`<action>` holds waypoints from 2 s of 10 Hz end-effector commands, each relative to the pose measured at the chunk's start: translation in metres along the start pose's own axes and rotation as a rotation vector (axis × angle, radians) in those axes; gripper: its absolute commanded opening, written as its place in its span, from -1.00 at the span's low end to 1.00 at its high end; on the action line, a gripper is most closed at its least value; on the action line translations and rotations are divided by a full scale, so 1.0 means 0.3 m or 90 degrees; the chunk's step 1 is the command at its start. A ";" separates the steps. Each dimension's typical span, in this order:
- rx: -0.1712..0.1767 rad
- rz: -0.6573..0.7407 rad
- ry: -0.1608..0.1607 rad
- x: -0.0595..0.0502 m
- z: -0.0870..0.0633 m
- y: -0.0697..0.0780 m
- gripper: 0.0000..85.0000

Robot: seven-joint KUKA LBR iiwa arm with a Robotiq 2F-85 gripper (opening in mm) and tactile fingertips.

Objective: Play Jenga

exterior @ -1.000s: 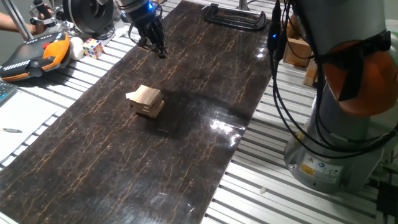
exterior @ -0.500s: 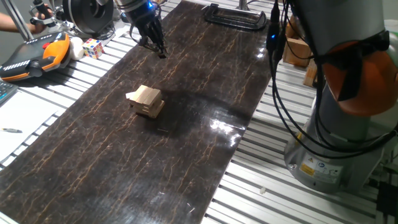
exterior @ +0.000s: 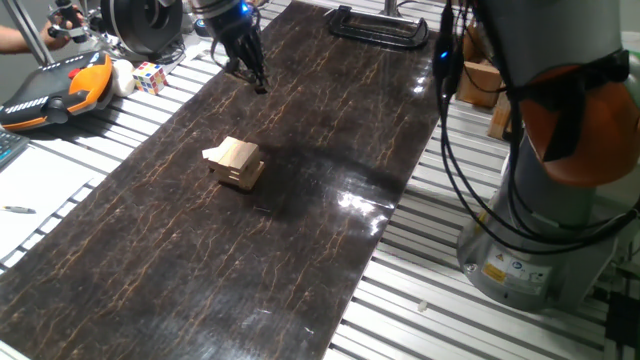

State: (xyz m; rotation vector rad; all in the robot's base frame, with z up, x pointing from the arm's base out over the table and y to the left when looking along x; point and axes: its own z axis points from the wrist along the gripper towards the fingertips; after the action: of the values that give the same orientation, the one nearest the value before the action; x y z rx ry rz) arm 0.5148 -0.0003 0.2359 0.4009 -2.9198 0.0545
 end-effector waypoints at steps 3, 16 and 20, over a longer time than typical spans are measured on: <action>-0.046 -0.014 -0.041 0.000 0.000 0.000 -0.98; -0.034 0.053 -0.097 -0.168 0.068 0.033 -0.98; -0.035 0.023 -0.094 -0.254 0.143 -0.009 -0.98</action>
State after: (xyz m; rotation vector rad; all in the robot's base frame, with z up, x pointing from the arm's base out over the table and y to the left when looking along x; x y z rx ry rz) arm 0.5788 0.0147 0.1796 0.3605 -3.0621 -0.0507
